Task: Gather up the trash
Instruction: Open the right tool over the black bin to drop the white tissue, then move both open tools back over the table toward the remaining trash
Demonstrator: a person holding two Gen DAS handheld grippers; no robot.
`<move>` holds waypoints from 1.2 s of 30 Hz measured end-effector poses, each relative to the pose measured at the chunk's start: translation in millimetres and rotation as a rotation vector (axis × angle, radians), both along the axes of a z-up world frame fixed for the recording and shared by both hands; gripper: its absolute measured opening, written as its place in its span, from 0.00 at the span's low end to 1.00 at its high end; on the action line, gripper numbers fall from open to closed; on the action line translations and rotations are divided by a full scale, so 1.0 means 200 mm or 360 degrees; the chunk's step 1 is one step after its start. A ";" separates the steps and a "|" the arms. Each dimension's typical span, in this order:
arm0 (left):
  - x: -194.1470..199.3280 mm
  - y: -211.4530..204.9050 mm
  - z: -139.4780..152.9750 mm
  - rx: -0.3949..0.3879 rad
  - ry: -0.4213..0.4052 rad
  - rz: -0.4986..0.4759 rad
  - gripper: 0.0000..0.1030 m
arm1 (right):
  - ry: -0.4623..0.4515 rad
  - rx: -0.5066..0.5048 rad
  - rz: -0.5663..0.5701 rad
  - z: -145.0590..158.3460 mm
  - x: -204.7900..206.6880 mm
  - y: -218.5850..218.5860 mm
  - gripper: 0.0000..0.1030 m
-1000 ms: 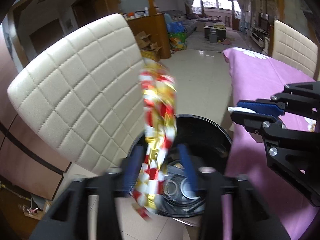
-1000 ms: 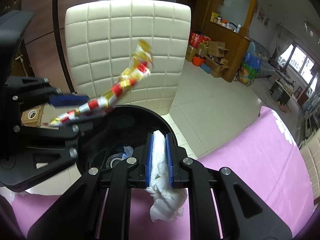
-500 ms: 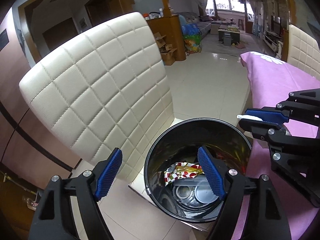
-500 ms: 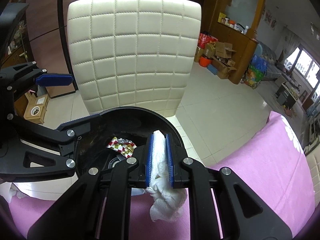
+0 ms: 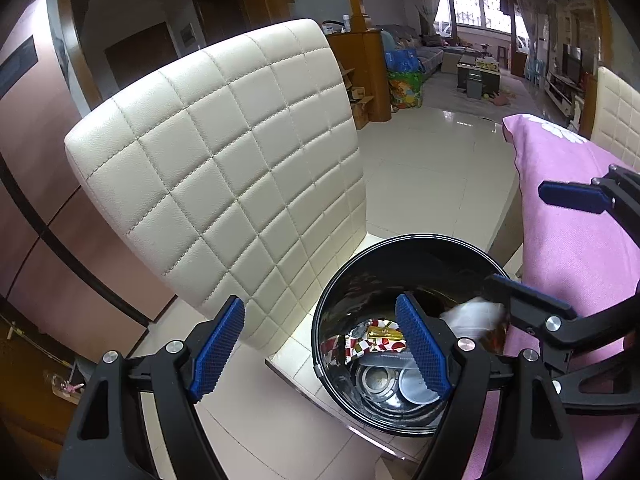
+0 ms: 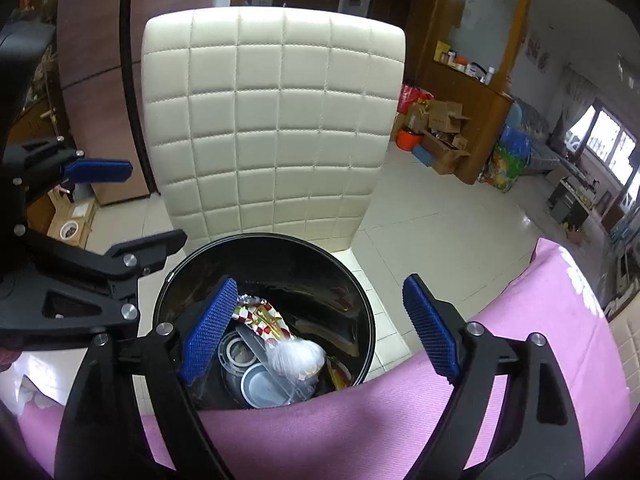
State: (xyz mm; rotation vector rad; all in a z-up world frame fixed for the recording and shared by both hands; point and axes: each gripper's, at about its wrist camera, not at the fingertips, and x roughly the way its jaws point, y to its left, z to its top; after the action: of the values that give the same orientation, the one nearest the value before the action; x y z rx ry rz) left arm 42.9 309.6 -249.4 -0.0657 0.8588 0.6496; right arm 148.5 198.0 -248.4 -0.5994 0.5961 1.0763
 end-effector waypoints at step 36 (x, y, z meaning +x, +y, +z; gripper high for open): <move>0.25 -1.21 0.10 -0.0247 0.0061 -0.0958 0.74 | 0.0016 -0.0052 -0.1217 0.13 -0.05 -1.58 0.78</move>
State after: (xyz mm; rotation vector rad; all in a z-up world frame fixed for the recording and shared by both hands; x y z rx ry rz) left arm 92.0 67.2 -230.4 0.0653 0.9078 0.0201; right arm 138.6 -118.5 -223.4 -0.3398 0.7669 0.3497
